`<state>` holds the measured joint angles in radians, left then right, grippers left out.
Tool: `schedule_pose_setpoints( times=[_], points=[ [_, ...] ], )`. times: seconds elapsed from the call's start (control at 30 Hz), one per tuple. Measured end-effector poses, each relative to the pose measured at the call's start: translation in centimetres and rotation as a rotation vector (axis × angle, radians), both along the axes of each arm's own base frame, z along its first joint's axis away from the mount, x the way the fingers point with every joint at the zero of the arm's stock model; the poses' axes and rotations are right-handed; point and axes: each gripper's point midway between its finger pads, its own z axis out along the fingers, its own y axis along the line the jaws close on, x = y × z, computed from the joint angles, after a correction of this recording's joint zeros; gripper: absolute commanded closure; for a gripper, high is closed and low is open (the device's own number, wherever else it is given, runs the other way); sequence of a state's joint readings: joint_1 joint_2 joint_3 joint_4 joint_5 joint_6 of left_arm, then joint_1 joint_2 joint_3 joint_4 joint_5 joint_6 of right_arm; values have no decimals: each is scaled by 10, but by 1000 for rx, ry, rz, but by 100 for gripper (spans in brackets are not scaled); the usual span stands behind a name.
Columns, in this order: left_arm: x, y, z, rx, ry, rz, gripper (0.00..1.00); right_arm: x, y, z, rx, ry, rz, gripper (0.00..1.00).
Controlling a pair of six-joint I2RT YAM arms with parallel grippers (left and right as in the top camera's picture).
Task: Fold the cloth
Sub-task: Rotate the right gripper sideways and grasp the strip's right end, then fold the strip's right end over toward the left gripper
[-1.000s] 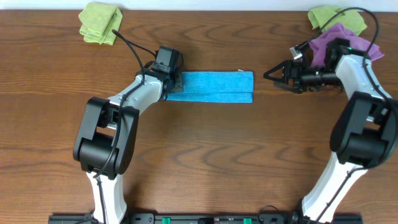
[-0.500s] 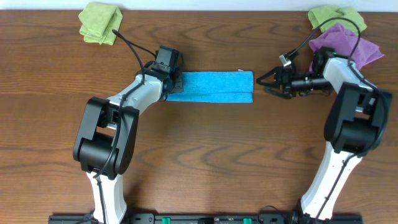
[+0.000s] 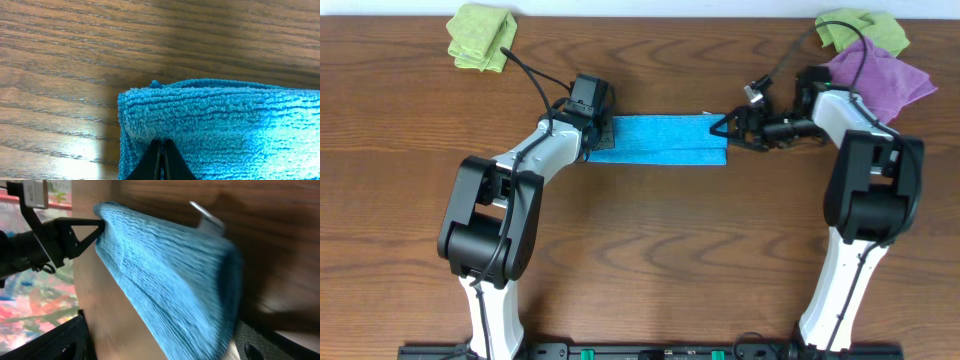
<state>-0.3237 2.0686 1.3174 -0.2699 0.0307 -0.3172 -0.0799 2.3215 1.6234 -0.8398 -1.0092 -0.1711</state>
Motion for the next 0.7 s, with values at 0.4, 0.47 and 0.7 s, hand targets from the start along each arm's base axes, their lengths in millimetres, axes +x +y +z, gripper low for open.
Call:
schedule_pose_setpoints(
  times=[0.4,0.47,0.7],
  points=[
    [0,0,0,0,0,0,95,5,10,-10,-97,17,-10,54],
    [0,0,0,0,0,0,95,5,8,-15,-129,33,-20,75],
    [-2,0,0,1,10,4,94,0,5,-20,-173,94,-39,98]
  ],
)
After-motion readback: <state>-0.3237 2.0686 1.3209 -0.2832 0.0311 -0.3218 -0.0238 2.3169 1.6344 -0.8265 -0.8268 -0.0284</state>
